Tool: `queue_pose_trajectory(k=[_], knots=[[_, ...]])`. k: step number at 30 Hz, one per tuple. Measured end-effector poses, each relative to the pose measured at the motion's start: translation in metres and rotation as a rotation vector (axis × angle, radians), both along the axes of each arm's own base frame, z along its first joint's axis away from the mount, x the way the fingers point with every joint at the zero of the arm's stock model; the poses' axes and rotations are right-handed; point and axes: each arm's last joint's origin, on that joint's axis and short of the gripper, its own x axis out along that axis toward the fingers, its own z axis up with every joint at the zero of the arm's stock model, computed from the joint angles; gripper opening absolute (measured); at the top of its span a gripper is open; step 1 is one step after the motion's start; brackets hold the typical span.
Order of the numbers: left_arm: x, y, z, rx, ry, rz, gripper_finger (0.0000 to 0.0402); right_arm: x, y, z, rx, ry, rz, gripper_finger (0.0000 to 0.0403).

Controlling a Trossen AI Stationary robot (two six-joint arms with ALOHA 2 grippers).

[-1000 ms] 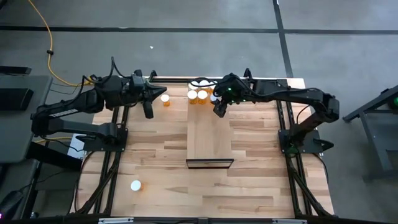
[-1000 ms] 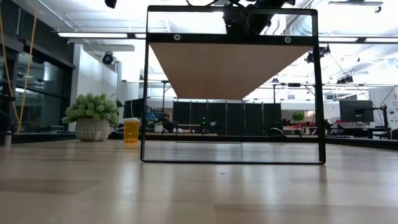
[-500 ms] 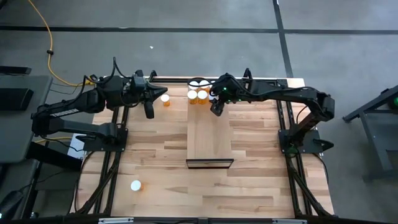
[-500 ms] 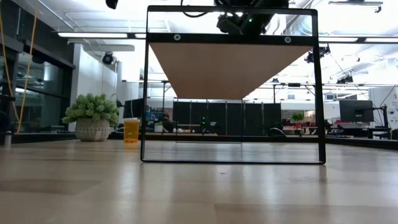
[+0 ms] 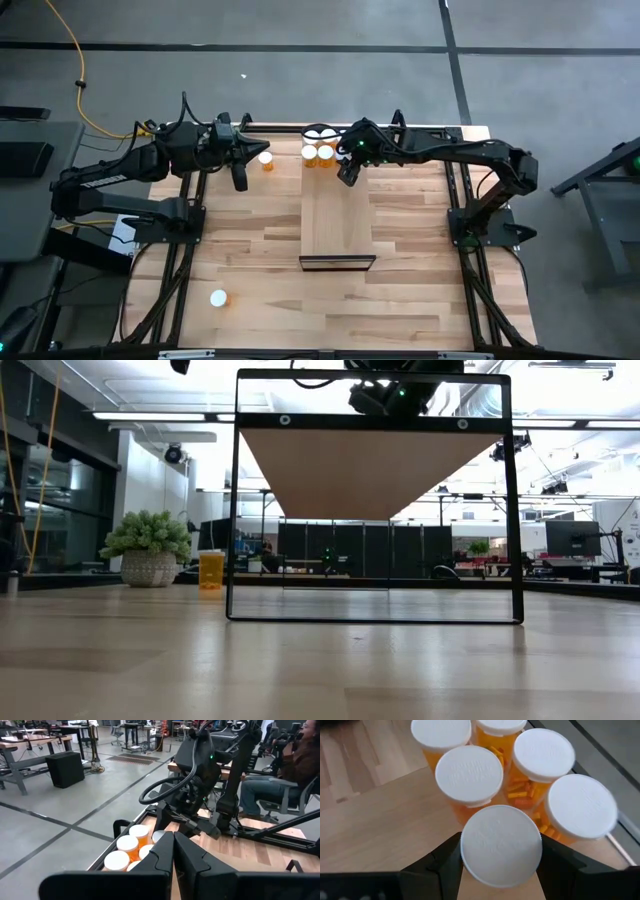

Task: Pick and place medicine bottles onto shelf by color
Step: Put the orange pill bottle on the shelf

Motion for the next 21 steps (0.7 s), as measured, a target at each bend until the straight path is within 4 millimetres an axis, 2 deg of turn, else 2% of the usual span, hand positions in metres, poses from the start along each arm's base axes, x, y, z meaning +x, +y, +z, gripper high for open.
queue_pose_trajectory(k=[16,21], knots=[[0.0,0.0,0.0,-0.002,-0.001,-0.001,0.0,-0.0002,-0.0002,0.0001,0.004,-0.005,-0.019,0.0196],[0.0,0.0,0.0,-0.002,-0.001,-0.001,0.0,0.0012,-0.0006,0.0015,0.013,-0.033,-0.035,0.0218]])
